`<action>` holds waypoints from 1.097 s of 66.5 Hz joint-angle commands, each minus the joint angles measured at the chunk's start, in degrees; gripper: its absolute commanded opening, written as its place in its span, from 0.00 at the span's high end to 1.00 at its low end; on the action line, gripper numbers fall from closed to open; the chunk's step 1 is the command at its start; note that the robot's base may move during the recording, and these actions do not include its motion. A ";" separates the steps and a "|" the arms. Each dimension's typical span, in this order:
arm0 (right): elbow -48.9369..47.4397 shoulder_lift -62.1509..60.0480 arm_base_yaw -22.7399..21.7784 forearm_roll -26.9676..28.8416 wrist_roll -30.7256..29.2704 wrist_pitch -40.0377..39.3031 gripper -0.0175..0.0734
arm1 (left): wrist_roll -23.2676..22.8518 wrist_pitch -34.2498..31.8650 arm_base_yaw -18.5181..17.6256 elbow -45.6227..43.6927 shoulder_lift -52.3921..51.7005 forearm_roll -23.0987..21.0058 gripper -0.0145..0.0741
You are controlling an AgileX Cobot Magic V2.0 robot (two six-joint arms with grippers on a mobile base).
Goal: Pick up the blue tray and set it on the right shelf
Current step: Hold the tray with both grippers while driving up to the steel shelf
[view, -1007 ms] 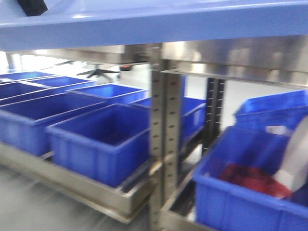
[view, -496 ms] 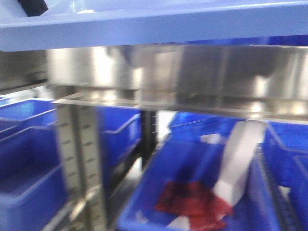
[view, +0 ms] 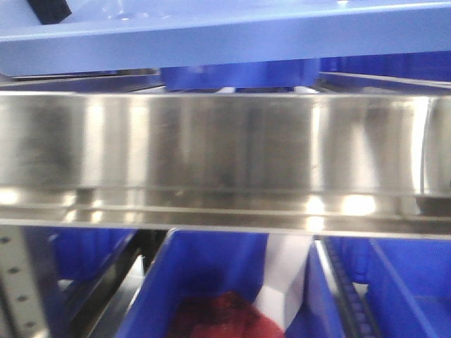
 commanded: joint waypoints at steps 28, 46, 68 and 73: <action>-1.78 -1.77 -0.04 -0.69 -1.15 -5.25 0.75 | 3.09 5.60 -0.92 -1.13 -1.67 -0.89 0.89; -1.78 -1.77 -0.04 -0.69 -1.15 -5.25 0.75 | 3.09 5.60 -0.92 -1.13 -1.67 -0.89 0.89; -1.78 -1.77 -0.04 -0.69 -1.15 -5.25 0.75 | 3.09 5.60 -0.92 -1.13 -1.67 -0.89 0.89; -1.78 -1.77 -0.04 -0.69 -1.15 -5.25 0.75 | 3.09 5.60 -0.92 -1.13 -1.67 -0.89 0.89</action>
